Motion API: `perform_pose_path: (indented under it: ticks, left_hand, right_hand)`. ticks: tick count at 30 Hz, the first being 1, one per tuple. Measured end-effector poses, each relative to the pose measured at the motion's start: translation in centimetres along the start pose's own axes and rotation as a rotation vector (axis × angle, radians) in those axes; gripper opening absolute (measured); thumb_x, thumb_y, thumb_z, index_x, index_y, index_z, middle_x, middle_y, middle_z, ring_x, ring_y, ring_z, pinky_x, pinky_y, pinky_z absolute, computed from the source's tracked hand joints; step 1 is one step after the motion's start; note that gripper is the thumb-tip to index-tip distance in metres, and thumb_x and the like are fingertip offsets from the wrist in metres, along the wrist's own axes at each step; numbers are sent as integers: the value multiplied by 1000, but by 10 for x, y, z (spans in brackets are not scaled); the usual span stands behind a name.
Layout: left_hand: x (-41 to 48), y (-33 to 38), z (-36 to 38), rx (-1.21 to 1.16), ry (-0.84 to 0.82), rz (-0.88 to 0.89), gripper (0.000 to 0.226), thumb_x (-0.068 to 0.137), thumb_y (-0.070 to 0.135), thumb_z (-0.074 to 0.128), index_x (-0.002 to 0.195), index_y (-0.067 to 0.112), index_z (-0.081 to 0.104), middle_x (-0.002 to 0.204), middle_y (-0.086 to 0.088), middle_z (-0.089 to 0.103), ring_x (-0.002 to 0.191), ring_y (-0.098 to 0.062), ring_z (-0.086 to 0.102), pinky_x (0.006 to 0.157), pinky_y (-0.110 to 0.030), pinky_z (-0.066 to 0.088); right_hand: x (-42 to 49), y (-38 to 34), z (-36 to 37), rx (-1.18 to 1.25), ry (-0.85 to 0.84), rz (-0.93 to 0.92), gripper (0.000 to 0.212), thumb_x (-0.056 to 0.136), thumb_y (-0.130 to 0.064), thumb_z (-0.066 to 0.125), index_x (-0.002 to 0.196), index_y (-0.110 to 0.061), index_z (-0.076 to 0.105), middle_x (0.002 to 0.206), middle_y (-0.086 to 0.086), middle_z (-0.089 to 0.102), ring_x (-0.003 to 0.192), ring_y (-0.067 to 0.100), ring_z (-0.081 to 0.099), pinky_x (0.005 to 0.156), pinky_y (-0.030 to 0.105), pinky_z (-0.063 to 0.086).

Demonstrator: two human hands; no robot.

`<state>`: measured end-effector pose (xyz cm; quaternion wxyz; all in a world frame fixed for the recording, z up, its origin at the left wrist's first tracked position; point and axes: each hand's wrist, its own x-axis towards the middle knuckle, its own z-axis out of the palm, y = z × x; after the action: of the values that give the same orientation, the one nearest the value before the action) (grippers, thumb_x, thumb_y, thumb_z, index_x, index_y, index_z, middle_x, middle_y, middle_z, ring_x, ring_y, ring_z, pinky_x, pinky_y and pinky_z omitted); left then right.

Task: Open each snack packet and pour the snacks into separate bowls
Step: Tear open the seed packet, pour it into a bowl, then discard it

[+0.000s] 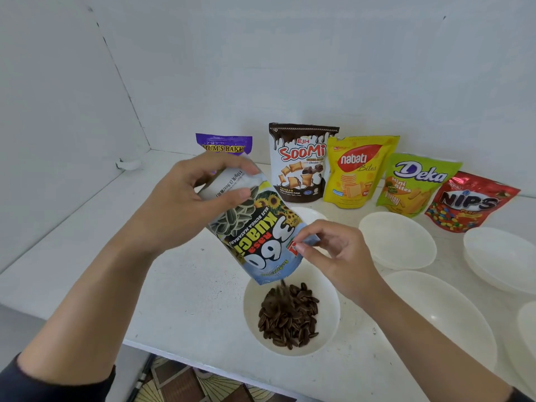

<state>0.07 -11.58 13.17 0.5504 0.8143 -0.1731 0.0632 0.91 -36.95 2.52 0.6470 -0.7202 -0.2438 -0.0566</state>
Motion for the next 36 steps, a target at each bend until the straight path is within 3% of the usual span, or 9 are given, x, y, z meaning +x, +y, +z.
perform_pose_path:
  ticks: [7,18,25,28,36]
  left_hand:
    - [-14,-20,18,26,-76,-23,24,89,14,74,112,21,72,123,7,68,117,-21,66,79,-43,64]
    - [-3,16,0,115,-34,130,20,91,23,75,111,24,72,124,3,69,114,-26,67,79,-47,63]
    - [-7,10,5,118,-36,102,20,90,28,77,109,27,73,121,5,69,112,-24,68,77,-48,63]
    - [-11,0,13,139,-49,82,21,87,28,78,107,33,73,121,6,69,113,-25,66,80,-49,62]
    - [-13,7,29,189,-49,131,24,89,26,72,113,24,73,121,9,67,119,-17,62,79,-32,62]
  right_hand:
    - [-17,19,-4,-139,-54,31,17,84,6,70,84,-11,76,85,-3,72,88,22,69,79,43,57]
    - [-2,-13,-6,-46,-20,-67,14,85,5,69,85,-7,75,84,1,72,86,22,68,77,38,55]
    - [-8,-4,-4,-64,-22,-44,10,84,0,69,84,-8,75,85,-2,72,88,23,68,78,42,55]
    - [-14,4,-4,-62,-67,-14,14,83,2,70,84,-11,76,87,-1,69,90,23,66,78,36,54]
    - [-7,-6,-2,-1,-119,11,7,81,0,73,81,-6,77,96,4,65,100,22,65,80,30,54]
